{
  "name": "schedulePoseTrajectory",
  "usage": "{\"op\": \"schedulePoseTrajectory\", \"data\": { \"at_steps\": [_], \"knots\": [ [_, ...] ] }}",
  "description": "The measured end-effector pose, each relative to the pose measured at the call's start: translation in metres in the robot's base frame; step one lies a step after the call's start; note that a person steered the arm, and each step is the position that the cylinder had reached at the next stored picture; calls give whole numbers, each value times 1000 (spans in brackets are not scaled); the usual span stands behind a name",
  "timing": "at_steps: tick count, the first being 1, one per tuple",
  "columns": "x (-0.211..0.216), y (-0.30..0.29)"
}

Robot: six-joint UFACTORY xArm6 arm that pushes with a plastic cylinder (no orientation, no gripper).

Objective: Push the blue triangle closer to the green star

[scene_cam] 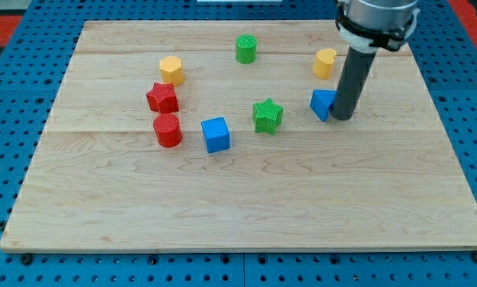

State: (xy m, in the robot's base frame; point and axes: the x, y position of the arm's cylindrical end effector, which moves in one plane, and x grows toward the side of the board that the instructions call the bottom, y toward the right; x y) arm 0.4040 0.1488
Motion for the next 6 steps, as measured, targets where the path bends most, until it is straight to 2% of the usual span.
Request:
{"op": "schedulePoseTrajectory", "data": {
  "at_steps": [2, 5, 6],
  "knots": [
    [-52, -2],
    [-42, -5],
    [-38, -56]
  ]
}}
